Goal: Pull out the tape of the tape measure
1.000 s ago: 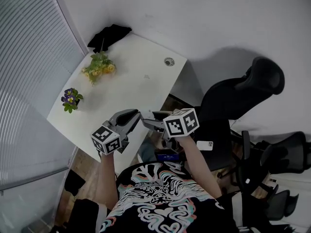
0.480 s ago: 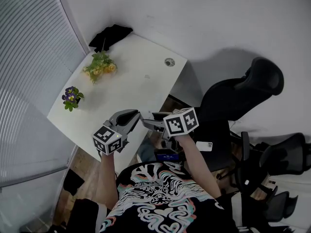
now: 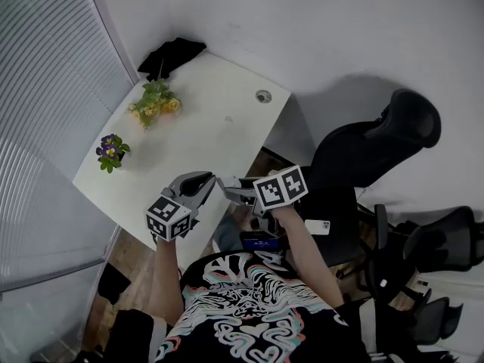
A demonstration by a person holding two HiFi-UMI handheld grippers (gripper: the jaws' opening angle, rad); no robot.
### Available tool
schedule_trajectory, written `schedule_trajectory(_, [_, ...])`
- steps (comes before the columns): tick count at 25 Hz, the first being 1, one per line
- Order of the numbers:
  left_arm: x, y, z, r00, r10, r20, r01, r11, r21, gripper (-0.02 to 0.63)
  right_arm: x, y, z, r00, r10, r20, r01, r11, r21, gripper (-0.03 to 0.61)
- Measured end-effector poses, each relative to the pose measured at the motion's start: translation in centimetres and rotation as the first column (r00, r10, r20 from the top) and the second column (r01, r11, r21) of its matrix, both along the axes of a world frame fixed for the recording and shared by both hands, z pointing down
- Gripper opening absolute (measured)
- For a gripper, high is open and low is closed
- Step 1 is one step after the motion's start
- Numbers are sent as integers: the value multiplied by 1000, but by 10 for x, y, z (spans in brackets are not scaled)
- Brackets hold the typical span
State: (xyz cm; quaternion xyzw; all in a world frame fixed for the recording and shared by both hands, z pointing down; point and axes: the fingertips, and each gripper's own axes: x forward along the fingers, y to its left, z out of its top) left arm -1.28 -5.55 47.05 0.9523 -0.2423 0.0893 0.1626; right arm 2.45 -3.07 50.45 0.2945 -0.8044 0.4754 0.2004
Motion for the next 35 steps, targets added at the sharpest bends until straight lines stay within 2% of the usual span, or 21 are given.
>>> schedule_trajectory(3, [-5,-2,0,1000,-9,10,9,1000,5,34,-3,1,1,1000,3,17,-2,1000,-12,238])
schedule_trajectory(8, [-6,-1,9,999,-14,47,15,1000,-9,34,-2,0,10,999,-24,-32,24,999,-21,238])
schedule_trajectory(15, [-9,-1,13,998,-20,67,21,1000,-20,33,-3,1,15,999,-32,-26,31,998,-46,236])
schedule_trajectory(21, [-13,-1,14,997,-36,69,38,999,-20,32,-3,2,16,998,-42,-38,40,998,-47,236])
schedule_trajectory(26, [-30,-8,7,994,-102,41,103,995,-14,32,1,2,13,998,-35,-43,32,998,-48,236])
schedule_trajectory(35, [-50,6,-1,987,-156,23,157,988,-17,32,-12,14,5,995,-91,-46,90,995,-38,236])
